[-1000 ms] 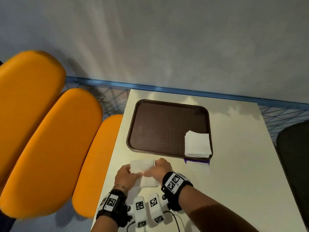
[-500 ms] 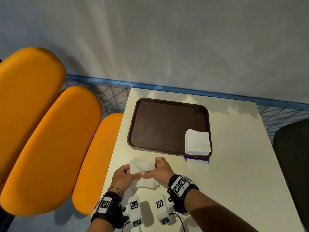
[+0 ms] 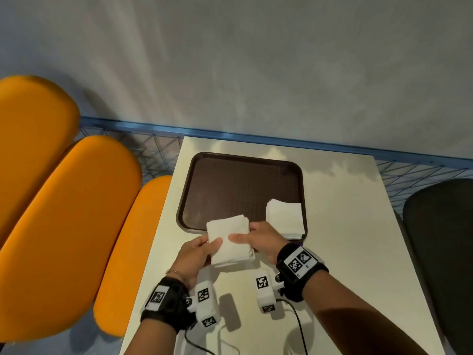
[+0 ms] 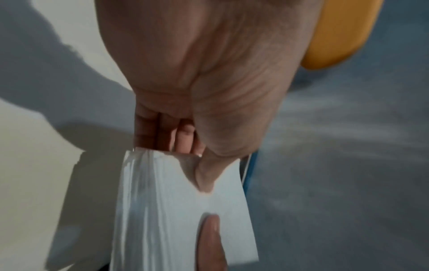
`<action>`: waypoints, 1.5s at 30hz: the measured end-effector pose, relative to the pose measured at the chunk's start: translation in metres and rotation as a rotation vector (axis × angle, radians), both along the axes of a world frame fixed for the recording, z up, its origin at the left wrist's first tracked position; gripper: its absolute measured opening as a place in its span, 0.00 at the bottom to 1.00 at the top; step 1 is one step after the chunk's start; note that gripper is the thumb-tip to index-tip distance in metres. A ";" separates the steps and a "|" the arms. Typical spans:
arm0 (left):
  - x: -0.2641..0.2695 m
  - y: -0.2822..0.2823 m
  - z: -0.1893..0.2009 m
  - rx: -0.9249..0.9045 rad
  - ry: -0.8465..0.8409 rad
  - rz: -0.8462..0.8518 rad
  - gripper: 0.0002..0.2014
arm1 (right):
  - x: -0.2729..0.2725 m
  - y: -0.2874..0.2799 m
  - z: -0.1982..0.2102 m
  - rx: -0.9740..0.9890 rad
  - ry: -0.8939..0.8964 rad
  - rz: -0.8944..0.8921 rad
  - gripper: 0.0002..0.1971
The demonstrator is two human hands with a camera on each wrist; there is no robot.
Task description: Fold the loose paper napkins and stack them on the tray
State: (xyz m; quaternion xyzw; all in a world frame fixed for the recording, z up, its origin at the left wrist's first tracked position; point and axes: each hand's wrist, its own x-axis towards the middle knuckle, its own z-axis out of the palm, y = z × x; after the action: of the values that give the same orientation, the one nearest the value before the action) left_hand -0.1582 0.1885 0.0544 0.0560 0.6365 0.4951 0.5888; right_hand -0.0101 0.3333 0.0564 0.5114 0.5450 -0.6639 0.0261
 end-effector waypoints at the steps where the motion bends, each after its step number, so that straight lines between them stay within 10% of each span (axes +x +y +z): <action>1: 0.001 0.013 -0.004 -0.010 0.056 0.001 0.09 | 0.000 0.009 0.000 0.041 -0.035 -0.025 0.19; 15: 0.003 0.137 -0.049 -0.241 0.606 -0.246 0.16 | -0.027 0.058 -0.014 0.398 -0.493 0.055 0.17; 45: -0.018 0.128 -0.056 -0.196 1.038 -0.773 0.22 | -0.008 0.055 -0.007 0.596 -0.490 0.086 0.12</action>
State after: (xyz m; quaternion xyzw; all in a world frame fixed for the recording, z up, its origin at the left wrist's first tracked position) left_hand -0.1761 0.3169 -0.0015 0.4586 0.8141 0.0963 0.3431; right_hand -0.0185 0.3881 0.0496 0.6167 0.7125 -0.3331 0.0336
